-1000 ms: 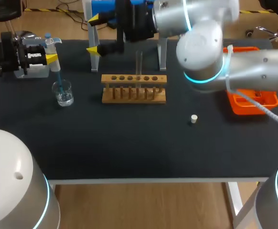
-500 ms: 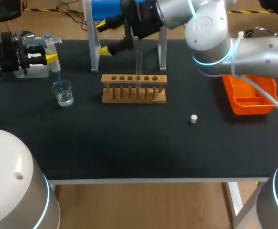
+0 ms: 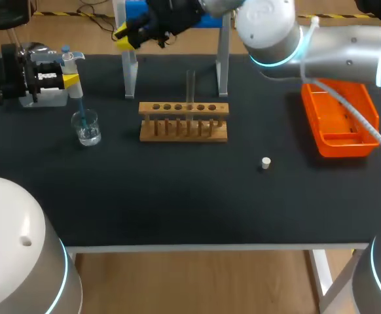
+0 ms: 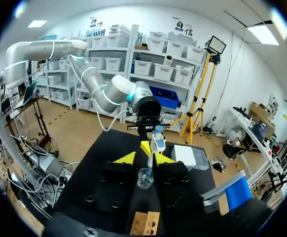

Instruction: Invert the test tube, pick up the pipette, mount the tip to pipette, aspirate from beaker and dispense into the tube, eject the tip, return the pipette, and cap with the stopper.

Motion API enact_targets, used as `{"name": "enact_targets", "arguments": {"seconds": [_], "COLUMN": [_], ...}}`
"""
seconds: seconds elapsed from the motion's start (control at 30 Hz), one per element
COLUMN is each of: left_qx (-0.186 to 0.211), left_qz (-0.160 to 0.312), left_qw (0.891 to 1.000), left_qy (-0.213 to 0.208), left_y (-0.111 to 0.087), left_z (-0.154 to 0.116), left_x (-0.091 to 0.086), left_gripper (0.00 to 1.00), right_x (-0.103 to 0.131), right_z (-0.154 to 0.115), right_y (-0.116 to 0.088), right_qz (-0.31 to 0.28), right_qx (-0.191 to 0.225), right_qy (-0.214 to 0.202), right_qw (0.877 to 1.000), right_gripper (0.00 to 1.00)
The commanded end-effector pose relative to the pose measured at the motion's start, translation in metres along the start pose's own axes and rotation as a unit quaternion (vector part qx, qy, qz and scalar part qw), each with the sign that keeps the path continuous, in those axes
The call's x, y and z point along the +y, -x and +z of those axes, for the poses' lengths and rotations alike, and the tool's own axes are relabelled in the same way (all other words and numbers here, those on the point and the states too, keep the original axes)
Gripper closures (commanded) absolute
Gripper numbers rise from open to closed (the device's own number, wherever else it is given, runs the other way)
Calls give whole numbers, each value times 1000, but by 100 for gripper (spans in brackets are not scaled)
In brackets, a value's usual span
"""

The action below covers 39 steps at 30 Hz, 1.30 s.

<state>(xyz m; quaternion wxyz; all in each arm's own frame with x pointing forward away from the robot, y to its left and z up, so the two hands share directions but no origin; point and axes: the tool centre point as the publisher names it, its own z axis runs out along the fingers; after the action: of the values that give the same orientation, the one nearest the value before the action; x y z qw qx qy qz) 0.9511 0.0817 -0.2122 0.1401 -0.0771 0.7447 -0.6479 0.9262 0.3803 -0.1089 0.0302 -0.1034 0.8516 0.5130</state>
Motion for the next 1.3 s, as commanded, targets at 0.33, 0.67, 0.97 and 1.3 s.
{"name": "enact_targets", "arguments": {"seconds": [0.33, 0.67, 0.97, 1.3], "left_qx": [2, 2, 2, 2], "left_qz": [1, 1, 1, 1], "left_qw": [1000, 1000, 1000, 1000], "left_qy": [-1, -1, -1, -1], "left_y": [0, 0, 0, 0], "left_z": [-1, -1, -1, -1], "left_x": [0, 0, 0, 0], "left_gripper": [100, 100, 100, 100], "right_x": [40, 48, 42, 32], "right_z": [51, 78, 96, 107], "right_y": [31, 35, 36, 36], "right_qz": [40, 68, 81, 84], "right_qx": [23, 23, 13, 12], "right_qy": [17, 22, 18, 5], "right_qw": [999, 997, 996, 996], "right_gripper": [100, 100, 100, 100]}}
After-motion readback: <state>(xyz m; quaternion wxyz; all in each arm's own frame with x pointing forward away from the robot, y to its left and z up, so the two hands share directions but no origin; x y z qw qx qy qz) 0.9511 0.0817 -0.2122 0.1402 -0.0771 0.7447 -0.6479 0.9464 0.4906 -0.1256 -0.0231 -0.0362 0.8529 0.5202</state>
